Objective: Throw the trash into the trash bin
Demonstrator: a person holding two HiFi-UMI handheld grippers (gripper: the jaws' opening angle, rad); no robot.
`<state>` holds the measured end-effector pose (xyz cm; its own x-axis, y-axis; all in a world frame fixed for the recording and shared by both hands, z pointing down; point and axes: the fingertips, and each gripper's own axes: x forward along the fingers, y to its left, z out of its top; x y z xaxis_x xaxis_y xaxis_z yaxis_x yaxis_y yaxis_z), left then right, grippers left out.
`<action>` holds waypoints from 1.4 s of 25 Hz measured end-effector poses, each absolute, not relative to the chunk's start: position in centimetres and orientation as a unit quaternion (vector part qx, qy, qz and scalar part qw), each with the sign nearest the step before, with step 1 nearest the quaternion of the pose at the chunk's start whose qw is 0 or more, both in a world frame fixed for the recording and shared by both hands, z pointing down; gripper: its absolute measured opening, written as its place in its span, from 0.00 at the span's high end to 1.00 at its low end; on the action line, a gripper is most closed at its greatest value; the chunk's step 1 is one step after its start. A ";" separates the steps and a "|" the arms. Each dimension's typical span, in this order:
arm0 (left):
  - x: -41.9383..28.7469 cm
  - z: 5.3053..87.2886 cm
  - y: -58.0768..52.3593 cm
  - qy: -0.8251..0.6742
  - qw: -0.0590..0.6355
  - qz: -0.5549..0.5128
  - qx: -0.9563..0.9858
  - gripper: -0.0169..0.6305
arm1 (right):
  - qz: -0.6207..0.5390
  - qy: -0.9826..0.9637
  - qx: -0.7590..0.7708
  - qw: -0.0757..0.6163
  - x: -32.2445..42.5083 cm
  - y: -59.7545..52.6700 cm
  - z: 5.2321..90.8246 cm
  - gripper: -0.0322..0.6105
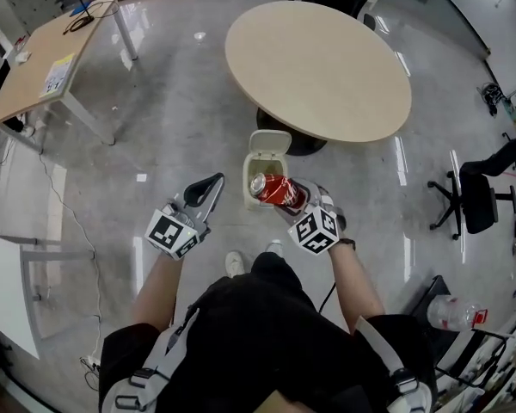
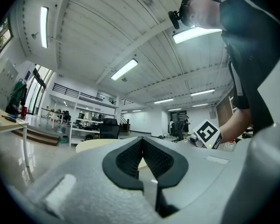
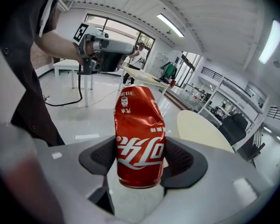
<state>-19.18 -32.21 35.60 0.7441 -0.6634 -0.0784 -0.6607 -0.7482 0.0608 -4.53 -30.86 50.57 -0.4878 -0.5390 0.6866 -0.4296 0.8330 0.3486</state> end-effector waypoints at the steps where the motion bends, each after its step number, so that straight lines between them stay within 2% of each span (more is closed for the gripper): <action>1: -18.7 36.0 -32.5 -0.353 0.024 -0.047 0.934 0.97 | -0.060 -0.858 0.284 0.423 -4.3 -31.1 51.1 0.46; 12: -16.3 42.9 -38.7 -0.390 0.103 -0.020 0.915 0.97 | -0.010 -0.853 0.270 0.446 -1.5 -36.8 57.7 0.46; 22: -14.7 52.2 -40.2 -0.430 0.200 0.035 0.880 0.97 | 0.104 -0.856 0.217 0.458 -0.5 -36.7 66.9 0.45; 35: -12.8 56.2 -41.6 -0.401 0.247 0.070 0.879 0.97 | 0.198 -0.822 0.249 0.472 -2.0 -42.5 74.9 0.45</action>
